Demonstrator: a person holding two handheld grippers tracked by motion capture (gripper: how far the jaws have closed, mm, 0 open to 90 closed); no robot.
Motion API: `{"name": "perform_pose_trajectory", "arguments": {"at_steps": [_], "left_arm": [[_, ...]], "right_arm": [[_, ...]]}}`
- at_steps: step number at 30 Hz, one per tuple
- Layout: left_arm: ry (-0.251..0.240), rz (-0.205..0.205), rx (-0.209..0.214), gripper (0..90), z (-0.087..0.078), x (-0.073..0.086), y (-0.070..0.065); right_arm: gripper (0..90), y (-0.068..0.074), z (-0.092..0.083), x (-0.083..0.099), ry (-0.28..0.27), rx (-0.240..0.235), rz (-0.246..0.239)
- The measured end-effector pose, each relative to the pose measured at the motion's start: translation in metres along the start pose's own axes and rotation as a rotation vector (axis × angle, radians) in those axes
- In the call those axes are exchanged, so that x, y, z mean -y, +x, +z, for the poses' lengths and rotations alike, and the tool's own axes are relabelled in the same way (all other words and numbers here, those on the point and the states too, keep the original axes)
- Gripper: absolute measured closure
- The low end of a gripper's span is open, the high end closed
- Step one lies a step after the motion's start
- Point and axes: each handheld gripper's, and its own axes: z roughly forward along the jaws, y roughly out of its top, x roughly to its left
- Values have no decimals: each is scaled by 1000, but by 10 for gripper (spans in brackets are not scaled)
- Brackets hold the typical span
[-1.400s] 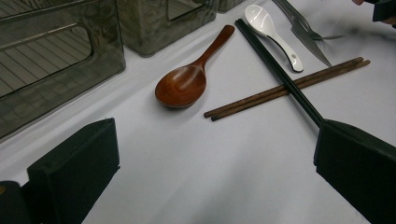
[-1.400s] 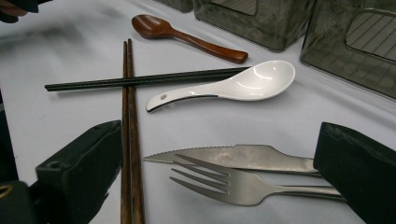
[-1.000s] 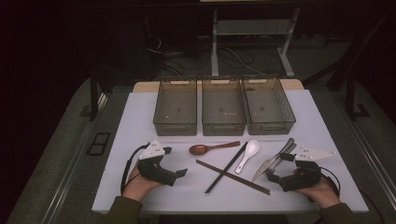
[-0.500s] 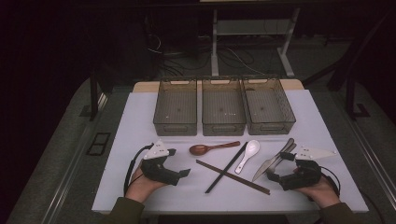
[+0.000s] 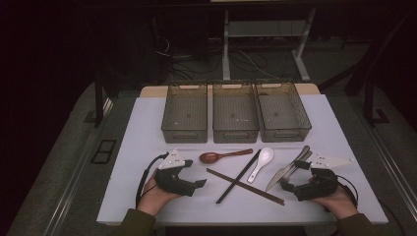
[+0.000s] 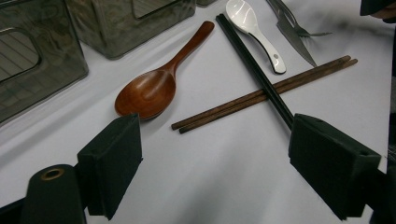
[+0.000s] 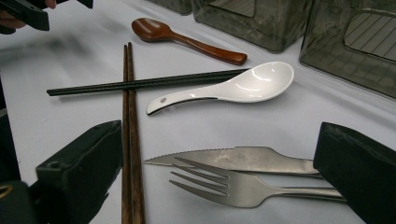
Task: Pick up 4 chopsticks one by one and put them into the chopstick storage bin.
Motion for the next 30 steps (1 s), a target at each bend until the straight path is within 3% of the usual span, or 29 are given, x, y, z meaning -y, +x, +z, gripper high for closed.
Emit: {"name": "perform_pose_trajectory", "arguments": {"at_steps": [10,18,30], "left_arm": [[7,28,31,239,10,-5,-15],[36,45,89,319,27,-9,-31],[87,72,111,427,47,-13,-46]], "right_arm": [[16,0,1,0,1,3,1],[16,0,1,0,4,6,3],[16,0,1,0,5,12,5]]}}
